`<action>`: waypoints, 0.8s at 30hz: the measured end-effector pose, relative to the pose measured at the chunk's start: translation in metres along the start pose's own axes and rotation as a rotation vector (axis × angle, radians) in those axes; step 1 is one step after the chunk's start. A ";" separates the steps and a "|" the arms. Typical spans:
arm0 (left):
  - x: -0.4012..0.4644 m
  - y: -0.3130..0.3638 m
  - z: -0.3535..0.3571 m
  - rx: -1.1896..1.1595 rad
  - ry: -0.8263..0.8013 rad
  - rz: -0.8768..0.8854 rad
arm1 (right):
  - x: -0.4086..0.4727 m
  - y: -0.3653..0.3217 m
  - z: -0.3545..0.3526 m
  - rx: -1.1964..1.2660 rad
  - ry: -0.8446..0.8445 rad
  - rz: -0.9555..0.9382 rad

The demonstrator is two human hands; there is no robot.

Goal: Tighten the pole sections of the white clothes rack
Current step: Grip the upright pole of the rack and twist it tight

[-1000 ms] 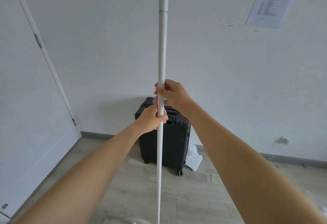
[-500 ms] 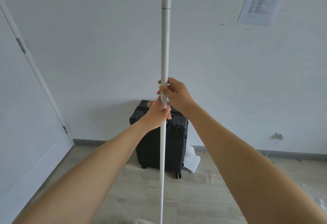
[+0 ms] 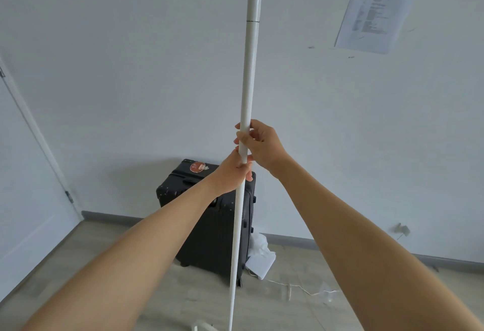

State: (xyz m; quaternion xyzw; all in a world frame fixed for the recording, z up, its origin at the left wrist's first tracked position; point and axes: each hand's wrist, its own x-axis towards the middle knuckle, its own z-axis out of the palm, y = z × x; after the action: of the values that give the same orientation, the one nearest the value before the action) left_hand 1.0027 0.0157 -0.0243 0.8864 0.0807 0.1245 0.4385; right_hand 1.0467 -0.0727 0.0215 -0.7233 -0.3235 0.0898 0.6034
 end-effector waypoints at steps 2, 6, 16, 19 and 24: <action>0.015 0.008 0.018 -0.029 -0.012 -0.002 | 0.008 0.010 -0.023 -0.018 -0.004 -0.003; 0.040 0.024 0.048 -0.042 -0.055 0.014 | 0.018 0.028 -0.062 -0.006 -0.002 -0.012; 0.069 0.028 0.076 -0.077 -0.083 0.045 | 0.035 0.046 -0.102 0.224 -0.083 0.008; 0.072 0.023 0.076 -0.128 -0.080 0.055 | 0.040 0.043 -0.102 0.256 -0.110 -0.005; 0.086 0.028 0.087 -0.139 -0.072 0.086 | 0.041 0.048 -0.112 0.264 -0.045 -0.048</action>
State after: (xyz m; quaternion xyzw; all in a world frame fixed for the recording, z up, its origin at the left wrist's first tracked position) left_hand 1.1114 -0.0456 -0.0402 0.8603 0.0180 0.1167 0.4959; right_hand 1.1546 -0.1434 0.0164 -0.6276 -0.3395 0.1335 0.6878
